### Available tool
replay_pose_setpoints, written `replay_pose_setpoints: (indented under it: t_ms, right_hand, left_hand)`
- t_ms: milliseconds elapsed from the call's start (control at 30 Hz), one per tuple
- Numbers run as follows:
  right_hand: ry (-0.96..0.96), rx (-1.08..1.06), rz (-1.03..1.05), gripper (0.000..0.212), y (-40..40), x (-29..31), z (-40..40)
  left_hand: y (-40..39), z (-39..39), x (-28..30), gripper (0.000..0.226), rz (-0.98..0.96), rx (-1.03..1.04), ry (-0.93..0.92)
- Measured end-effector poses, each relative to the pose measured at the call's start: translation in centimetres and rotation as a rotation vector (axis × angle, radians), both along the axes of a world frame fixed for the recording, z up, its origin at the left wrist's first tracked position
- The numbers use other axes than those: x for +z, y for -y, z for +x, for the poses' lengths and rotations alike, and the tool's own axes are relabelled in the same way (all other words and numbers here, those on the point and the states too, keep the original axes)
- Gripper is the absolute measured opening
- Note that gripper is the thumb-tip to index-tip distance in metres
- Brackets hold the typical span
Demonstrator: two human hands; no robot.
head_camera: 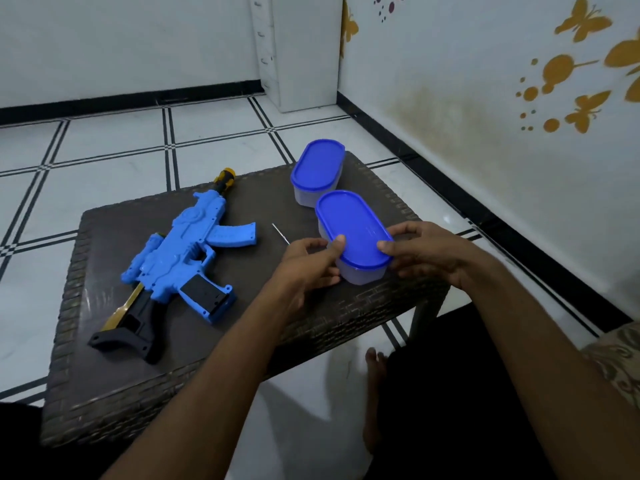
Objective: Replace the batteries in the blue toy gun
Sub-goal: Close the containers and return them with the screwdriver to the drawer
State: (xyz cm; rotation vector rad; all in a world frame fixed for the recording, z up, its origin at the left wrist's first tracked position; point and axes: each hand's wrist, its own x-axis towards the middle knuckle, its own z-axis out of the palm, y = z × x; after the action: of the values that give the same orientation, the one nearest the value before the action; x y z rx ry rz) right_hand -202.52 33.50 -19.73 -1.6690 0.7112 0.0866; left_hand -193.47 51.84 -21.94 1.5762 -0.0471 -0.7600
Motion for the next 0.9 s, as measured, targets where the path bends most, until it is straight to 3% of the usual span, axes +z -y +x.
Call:
replay_pose_setpoints:
  t_ms: [133, 200, 333, 467, 567, 700, 800, 900]
  right_hand:
    - [0.017, -0.063, -0.106, 0.043, -0.4, -0.4, 0.6]
    - [0.011, -0.057, -0.135, 0.039, -1.0, -0.6, 0.9]
    - [0.029, -0.049, -0.128, 0.029, -1.5, -0.5, 1.2]
    - [0.016, -0.011, -0.081, 0.026, -1.4, 0.0, 0.5]
    - [0.025, -0.022, -0.055, 0.025, -1.3, -0.2, 0.0]
    - [0.071, -0.048, 0.006, 0.023, -2.0, -0.5, -0.4]
    - [0.087, -0.041, 0.041, 0.025, -3.0, -0.1, -0.3]
    - [0.113, -0.021, 0.078, 0.029, -4.3, 0.4, 0.0]
  left_hand:
    - [-1.6, 1.1, -0.6, 0.048, 0.641, -0.035, 0.856]
    - [-1.8, 2.2, -1.1, 0.053, 0.820, -0.101, 1.011]
    - [-1.3, 3.4, -1.4, 0.057, 0.998, -0.298, 0.896]
    - [-1.0, 3.7, -0.9, 0.034, 0.909, -0.282, 0.741]
    - [-1.6, 3.9, -1.4, 0.018, 0.529, -0.068, 0.364]
    - [-2.5, 1.9, -0.1, 0.031, -0.071, 0.316, -0.120]
    - [-3.4, 0.8, 1.0, 0.038, -0.182, 0.346, -0.221]
    - [-4.0, 0.5, 1.5, 0.048, -0.156, 0.316, -0.156]
